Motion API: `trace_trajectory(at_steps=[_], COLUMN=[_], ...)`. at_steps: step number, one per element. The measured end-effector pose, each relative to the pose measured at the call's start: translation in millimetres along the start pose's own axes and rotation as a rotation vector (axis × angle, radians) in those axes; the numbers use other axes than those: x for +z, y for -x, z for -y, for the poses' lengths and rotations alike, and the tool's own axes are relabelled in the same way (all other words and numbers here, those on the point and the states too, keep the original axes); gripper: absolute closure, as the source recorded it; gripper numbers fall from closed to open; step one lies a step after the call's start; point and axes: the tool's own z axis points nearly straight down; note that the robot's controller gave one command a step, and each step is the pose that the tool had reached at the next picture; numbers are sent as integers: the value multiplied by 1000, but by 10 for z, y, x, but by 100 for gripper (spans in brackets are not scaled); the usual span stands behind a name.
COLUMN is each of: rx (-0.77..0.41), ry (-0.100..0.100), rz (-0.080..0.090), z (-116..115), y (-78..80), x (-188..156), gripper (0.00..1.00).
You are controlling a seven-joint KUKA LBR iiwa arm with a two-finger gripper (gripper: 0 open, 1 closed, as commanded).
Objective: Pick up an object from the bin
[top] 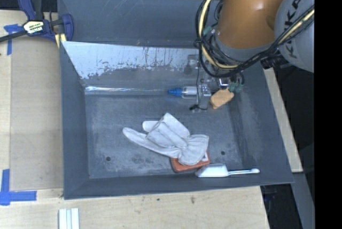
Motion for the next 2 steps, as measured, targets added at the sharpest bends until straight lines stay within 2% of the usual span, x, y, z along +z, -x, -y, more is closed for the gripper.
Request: trace_trajectory(at_steps=[1,2], rx=[0,-119], ry=[0,-1], rz=[2,10], z=[1,-64], y=[-1,-58], x=[-17,10], gripper=[0,0])
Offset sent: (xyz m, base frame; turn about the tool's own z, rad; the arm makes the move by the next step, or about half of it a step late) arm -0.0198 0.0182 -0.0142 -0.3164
